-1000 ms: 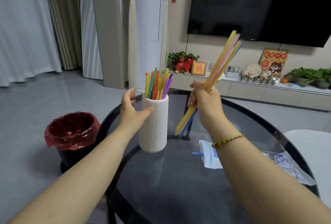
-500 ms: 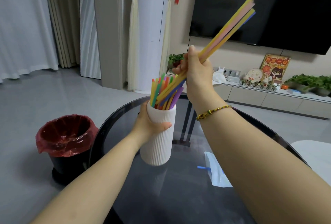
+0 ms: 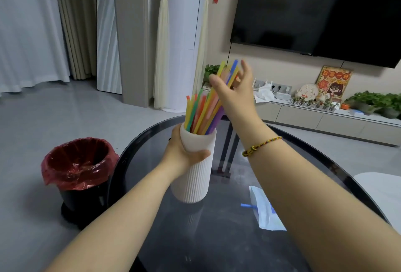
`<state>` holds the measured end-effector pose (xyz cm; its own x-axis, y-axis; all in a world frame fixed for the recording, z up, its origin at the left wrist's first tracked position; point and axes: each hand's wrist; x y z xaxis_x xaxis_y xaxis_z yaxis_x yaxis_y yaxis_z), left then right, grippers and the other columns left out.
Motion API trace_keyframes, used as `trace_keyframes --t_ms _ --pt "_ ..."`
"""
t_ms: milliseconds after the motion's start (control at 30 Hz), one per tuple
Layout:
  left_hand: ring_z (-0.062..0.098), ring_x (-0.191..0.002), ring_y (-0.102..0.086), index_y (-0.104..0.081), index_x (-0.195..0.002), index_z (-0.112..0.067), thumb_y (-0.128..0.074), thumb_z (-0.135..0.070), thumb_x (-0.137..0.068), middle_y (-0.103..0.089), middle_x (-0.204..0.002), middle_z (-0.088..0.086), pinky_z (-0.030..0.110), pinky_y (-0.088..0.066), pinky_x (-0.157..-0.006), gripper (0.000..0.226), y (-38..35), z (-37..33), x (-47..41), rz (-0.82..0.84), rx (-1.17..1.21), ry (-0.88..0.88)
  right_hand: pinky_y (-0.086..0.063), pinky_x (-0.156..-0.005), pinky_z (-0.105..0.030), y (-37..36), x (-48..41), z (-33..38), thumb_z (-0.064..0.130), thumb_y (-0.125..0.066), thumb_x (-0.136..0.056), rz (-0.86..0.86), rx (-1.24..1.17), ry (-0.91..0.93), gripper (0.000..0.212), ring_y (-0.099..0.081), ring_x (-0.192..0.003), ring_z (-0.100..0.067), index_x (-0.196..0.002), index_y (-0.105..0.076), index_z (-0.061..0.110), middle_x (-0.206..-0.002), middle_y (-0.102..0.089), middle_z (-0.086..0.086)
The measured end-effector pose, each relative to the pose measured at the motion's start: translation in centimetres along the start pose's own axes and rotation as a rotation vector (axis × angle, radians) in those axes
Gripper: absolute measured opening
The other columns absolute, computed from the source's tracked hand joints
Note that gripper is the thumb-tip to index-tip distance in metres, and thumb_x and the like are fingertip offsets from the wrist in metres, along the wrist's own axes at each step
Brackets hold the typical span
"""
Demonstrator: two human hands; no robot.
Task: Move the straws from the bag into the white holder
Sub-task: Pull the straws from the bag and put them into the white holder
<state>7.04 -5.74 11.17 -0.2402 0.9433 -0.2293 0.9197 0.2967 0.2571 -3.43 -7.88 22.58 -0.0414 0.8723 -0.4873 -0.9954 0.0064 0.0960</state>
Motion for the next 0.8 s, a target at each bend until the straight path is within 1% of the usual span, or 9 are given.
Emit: trace_keyframes --t_ms 67,133,233,300,433,533,633,733,800 --pt "0.020 -0.104 -0.052 -0.033 -0.131 -0.019 -0.079 -0.023 -0.063 -0.052 -0.120 0.005 0.034 -0.050 -0.082 0.082 0.0 -0.1 0.1 0.011 -0.011 -0.025 -0.038 -0.105 -0.039 0.4 -0.2 0.9 0.020 -0.060 -0.083 -0.044 0.019 0.118 0.079 -0.038 -0.125 -0.020 -0.142 -0.008 0.019 -0.149 -0.023 -0.009" --pt "0.020 -0.105 -0.052 -0.033 -0.130 -0.019 -0.078 -0.023 -0.063 -0.052 -0.122 0.006 0.034 -0.051 -0.085 0.081 0.0 -0.3 0.2 0.010 -0.050 -0.048 -0.042 -0.100 -0.036 0.4 -0.2 1.7 0.013 -0.054 -0.086 -0.027 0.078 0.231 0.073 -0.042 -0.119 -0.016 -0.143 -0.008 0.019 -0.149 -0.023 -0.009" --pt "0.023 -0.108 -0.052 -0.033 -0.130 -0.017 -0.078 -0.022 -0.063 -0.052 -0.124 0.008 0.045 -0.050 -0.092 0.081 0.0 -0.5 0.3 0.010 -0.077 -0.051 -0.040 -0.104 -0.039 -0.1 0.2 1.6 0.013 -0.043 -0.091 0.150 0.278 0.270 0.051 -0.043 -0.124 -0.017 -0.139 -0.026 0.017 -0.145 -0.036 -0.007" --pt "0.023 -0.107 -0.052 -0.034 -0.130 -0.016 -0.078 -0.020 -0.063 -0.052 -0.124 0.009 0.044 -0.050 -0.091 0.081 0.1 -0.6 0.5 0.001 -0.080 -0.054 -0.037 -0.103 -0.033 -0.4 0.8 0.9 0.016 -0.037 -0.094 0.273 0.457 0.286 0.040 -0.043 -0.126 -0.020 -0.134 -0.039 0.016 -0.138 -0.047 -0.006" --pt "0.025 -0.108 -0.051 -0.033 -0.131 -0.014 -0.077 -0.019 -0.065 -0.051 -0.125 0.010 0.044 -0.049 -0.091 0.079 0.2 -0.7 0.6 -0.005 -0.087 -0.043 -0.037 -0.098 -0.034 -0.8 1.3 0.3 0.018 -0.034 -0.095 0.333 0.738 0.385 0.034 -0.050 -0.117 -0.025 -0.121 -0.054 0.012 -0.125 -0.060 -0.007" --pt "0.026 -0.110 -0.050 -0.032 -0.132 -0.015 -0.077 -0.018 -0.065 -0.050 -0.125 0.011 0.044 -0.048 -0.091 0.081 0.3 -0.6 0.5 0.004 -0.066 -0.033 -0.035 -0.102 -0.034 -0.6 1.1 0.3 0.017 -0.033 -0.095 0.352 0.747 0.368 0.035 -0.045 -0.123 -0.023 -0.122 -0.053 0.010 -0.131 -0.056 -0.007" --pt "0.026 -0.112 -0.049 -0.028 -0.134 -0.017 -0.077 -0.020 -0.066 -0.049 -0.128 0.010 0.044 -0.046 -0.093 0.084 0.3 -0.2 0.8 0.020 -0.021 0.015 -0.030 -0.106 -0.030 0.3 1.4 -0.1 0.017 -0.034 -0.095 0.271 0.618 0.341 0.036 -0.039 -0.129 -0.019 -0.128 -0.047 0.012 -0.137 -0.049 -0.006" --pt "0.022 -0.109 -0.047 -0.028 -0.134 -0.020 -0.075 -0.022 -0.069 -0.049 -0.129 0.008 0.043 -0.043 -0.091 0.080 0.2 0.7 2.1 0.009 0.011 0.075 -0.029 -0.098 -0.020 2.5 2.5 -1.5 0.017 -0.035 -0.095 0.160 0.521 0.252 0.036 -0.042 -0.126 -0.018 -0.128 -0.046 0.013 -0.135 -0.051 -0.006" --pt "0.025 -0.119 -0.044 -0.024 -0.136 -0.023 -0.072 -0.024 -0.073 -0.044 -0.135 0.006 0.049 -0.041 -0.097 0.079 -0.1 1.8 3.7 -0.010 -0.063 0.096 -0.030 -0.094 -0.020 5.1 3.8 -3.5 0.016 -0.036 -0.095 0.114 0.547 0.155 0.035 -0.044 -0.124 -0.020 -0.128 -0.047 0.012 -0.133 -0.053 -0.007"
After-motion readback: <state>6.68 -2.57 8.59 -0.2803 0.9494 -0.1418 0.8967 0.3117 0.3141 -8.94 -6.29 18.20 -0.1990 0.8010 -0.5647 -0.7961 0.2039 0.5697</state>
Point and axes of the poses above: each hand's wrist, its own x-axis away from the middle knuckle, its own y-axis out of the back of the hand, z = x × y
